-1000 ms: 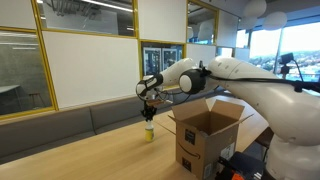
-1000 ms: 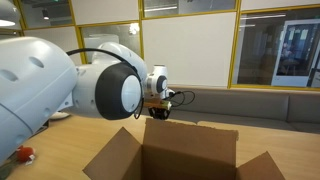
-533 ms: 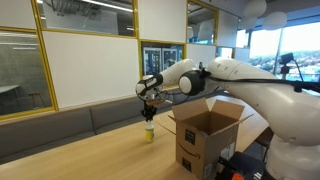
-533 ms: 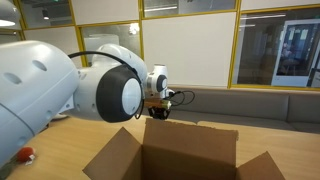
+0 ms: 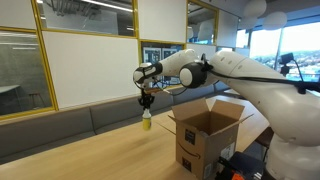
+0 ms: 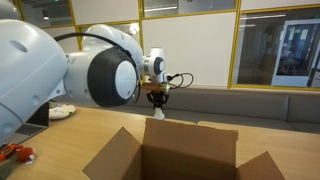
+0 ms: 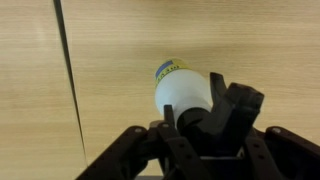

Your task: Pick up the plastic bag and bottle from the table and put them in the box.

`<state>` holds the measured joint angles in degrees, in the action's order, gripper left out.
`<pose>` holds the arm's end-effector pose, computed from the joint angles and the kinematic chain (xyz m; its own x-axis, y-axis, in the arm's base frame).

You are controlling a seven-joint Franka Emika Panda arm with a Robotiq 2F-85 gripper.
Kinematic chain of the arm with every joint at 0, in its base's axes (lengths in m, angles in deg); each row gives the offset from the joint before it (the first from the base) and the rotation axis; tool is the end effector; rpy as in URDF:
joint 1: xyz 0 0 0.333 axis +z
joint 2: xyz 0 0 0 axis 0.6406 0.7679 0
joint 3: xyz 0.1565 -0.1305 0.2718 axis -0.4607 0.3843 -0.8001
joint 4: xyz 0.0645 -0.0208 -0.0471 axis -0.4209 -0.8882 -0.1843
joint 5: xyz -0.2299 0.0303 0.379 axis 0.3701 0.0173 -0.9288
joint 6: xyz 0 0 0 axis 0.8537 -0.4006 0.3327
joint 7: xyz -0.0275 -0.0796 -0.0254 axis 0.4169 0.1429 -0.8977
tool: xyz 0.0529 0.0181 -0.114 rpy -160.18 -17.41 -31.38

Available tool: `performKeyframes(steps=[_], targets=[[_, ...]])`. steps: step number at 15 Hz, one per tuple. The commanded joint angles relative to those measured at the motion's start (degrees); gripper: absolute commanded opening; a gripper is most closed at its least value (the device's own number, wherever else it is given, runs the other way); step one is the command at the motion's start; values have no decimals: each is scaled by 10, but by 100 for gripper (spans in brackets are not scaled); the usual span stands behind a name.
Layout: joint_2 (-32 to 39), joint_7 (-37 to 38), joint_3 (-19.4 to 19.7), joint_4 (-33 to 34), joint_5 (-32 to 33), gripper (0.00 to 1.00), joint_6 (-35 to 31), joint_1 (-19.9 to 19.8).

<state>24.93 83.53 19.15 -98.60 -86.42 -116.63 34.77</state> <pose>0.8709 -0.0876 0.2593 0.9942 -0.0946 0.0514 -0.0955 -0.9953 0.0173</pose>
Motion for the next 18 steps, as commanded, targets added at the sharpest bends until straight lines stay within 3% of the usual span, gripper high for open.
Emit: performKeyframes(steps=[1, 12, 18], targets=[[-83, 3, 12, -22, 17, 19, 40, 13], [-296, 38, 46, -80, 92, 19, 231, 44], [-437, 63, 48, -199, 129, 19, 349, 69]])
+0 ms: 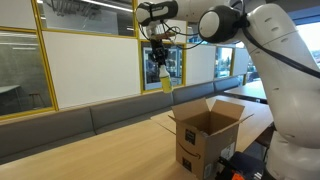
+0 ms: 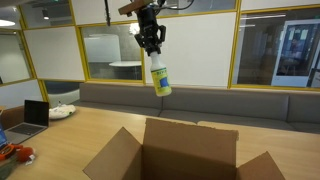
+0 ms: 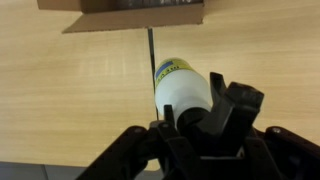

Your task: Pick up the plastic bag and bottle from the table and put them in the box.

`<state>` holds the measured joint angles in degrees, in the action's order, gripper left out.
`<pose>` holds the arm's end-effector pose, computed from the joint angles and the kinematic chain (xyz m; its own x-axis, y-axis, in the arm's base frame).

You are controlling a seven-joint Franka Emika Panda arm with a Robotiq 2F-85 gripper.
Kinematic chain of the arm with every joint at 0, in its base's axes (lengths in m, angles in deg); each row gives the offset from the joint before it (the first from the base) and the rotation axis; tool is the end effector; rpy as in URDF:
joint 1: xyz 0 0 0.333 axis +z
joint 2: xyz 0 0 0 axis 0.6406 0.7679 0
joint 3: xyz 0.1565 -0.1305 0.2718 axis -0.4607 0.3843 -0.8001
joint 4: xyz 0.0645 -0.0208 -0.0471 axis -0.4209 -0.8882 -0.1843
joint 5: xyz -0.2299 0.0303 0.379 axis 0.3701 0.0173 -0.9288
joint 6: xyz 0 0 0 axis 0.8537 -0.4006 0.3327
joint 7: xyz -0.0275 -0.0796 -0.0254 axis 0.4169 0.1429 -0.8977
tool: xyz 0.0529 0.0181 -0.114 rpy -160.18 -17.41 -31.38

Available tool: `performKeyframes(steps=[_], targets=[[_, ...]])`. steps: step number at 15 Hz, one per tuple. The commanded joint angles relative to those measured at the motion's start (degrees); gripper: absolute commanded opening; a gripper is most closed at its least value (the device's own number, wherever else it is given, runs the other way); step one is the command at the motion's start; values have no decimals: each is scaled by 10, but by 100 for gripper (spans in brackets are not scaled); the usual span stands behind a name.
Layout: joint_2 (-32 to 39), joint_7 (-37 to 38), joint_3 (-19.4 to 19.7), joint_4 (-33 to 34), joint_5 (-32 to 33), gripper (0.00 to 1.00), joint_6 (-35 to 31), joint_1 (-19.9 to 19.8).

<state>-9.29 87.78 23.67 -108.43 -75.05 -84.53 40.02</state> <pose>0.7219 -0.0775 0.6142 0.9778 -0.2017 -0.0575 -0.1823 -0.9528 0.2427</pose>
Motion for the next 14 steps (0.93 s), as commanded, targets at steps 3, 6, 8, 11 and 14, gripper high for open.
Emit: performKeyframes(steps=[3, 6, 8, 11, 14], targets=[[-169, 53, 1, -187, 33, 19, 50, 32], [-231, 88, -6, -277, 57, 19, 44, 47], [-263, 122, -9, -339, 86, 19, 30, 55], [-304, 175, -32, -433, 121, 19, 8, 40], [-340, 220, -33, -534, 120, 19, -48, 24]])
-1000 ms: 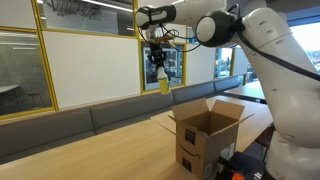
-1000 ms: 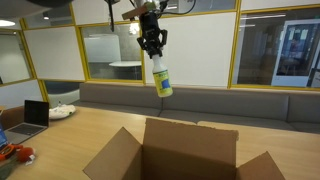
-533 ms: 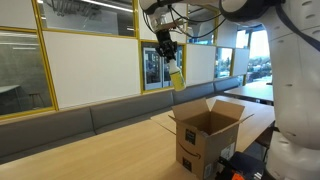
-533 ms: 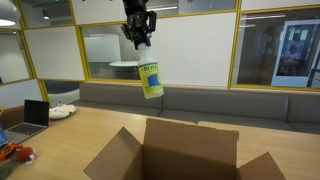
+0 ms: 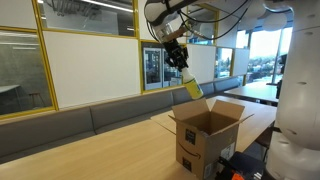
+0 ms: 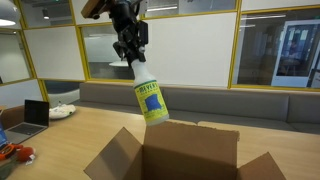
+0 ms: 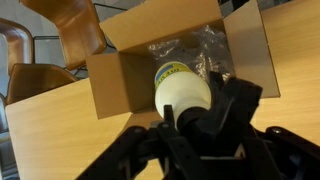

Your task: Pick up the plastic bag and bottle from the table and put them in the box.

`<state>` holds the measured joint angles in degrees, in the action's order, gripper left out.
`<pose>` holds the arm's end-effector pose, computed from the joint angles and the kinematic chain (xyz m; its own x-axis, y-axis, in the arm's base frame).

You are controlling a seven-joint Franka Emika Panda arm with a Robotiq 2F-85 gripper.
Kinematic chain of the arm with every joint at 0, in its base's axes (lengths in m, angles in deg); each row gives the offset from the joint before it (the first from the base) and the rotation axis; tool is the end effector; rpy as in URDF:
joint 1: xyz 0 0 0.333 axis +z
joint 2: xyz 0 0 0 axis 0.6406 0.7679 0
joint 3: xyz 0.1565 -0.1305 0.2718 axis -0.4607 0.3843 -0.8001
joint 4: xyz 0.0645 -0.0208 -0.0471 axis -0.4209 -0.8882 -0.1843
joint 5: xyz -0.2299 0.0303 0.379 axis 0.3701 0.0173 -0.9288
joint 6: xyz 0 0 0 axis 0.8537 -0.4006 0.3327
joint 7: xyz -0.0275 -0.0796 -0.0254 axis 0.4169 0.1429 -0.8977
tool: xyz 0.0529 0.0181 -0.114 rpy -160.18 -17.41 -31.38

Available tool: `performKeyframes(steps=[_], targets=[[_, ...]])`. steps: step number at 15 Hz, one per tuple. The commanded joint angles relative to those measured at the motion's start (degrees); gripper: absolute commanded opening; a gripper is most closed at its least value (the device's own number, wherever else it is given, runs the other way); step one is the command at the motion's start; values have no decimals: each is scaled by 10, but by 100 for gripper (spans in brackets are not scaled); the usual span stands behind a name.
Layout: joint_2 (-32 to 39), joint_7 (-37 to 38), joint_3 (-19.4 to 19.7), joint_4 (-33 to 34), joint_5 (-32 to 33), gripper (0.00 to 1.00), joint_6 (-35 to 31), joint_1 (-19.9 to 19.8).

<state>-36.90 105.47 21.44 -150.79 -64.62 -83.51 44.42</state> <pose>0.5650 -0.0433 0.5685 0.8940 -0.4131 -0.1738 -0.2955 -0.8349 0.4643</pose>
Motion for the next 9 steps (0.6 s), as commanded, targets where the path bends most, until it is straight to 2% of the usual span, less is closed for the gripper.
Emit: performKeyframes(steps=[1, 6, 9], targets=[[-74, 56, -8, -146, 13, 19, -86, -27], [-120, 126, 5, -325, 43, 19, -258, -74], [-145, 178, 20, -430, 104, 19, -359, -113]])
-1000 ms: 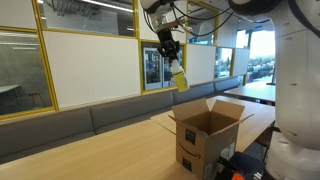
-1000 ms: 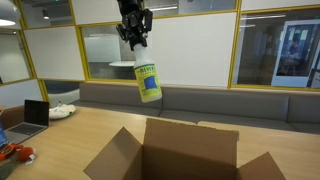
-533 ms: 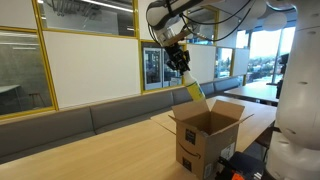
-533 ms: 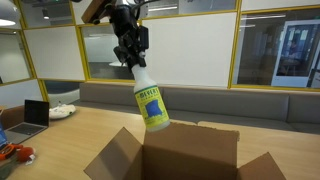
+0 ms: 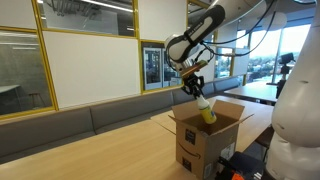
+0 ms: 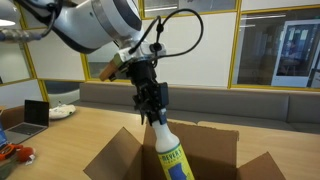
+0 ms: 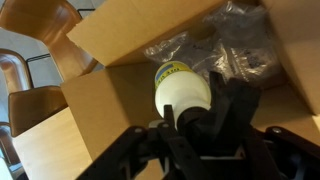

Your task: Pick up the plastic bag and bottle from the table and put them in the box.

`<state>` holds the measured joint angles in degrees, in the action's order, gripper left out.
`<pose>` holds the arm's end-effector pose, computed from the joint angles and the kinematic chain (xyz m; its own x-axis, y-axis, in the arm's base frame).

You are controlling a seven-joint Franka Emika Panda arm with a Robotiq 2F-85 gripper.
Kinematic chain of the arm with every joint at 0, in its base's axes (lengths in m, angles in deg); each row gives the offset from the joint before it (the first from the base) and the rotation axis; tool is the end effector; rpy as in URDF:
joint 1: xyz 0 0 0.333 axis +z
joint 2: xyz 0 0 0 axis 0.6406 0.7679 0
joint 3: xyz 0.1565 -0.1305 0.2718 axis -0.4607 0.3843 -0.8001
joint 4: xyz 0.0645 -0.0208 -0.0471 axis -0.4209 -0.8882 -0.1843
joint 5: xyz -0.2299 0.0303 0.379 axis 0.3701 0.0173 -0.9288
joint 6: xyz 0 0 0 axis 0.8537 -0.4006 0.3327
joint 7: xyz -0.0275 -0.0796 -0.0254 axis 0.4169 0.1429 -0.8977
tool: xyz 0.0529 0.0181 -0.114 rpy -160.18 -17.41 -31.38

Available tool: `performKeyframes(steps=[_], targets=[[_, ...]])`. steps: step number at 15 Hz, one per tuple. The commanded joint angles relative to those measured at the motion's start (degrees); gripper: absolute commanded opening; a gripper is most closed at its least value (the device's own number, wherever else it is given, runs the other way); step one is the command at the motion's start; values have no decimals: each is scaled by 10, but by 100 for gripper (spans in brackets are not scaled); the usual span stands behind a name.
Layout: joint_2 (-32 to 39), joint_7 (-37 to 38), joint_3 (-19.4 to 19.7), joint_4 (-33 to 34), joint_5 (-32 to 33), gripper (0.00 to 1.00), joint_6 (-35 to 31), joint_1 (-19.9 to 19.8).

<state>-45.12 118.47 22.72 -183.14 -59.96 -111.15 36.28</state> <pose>0.4918 -0.1192 0.3935 0.8320 -0.5529 -0.0450 -0.4661 -0.7408 0.4837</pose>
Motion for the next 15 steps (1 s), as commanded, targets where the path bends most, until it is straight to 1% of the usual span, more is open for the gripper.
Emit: performKeyframes(steps=[1, 4, 6, 7, 8, 9, 12, 13, 15], targets=[[-65, 63, 14, -128, 76, 19, -108, -46], [-66, 95, 30, -178, 121, 19, -169, -82], [-58, 106, 36, -196, 139, 19, -199, -96], [-54, 111, 39, -201, 145, 33, -213, -101], [-51, 113, 40, -207, 148, 69, -225, -105], [-50, 113, 41, -211, 148, 70, -237, -107], [-48, 117, 40, -214, 150, 91, -252, -108], [-47, 117, 40, -214, 150, 99, -257, -108], [-46, 115, 39, -215, 148, 100, -263, -108]])
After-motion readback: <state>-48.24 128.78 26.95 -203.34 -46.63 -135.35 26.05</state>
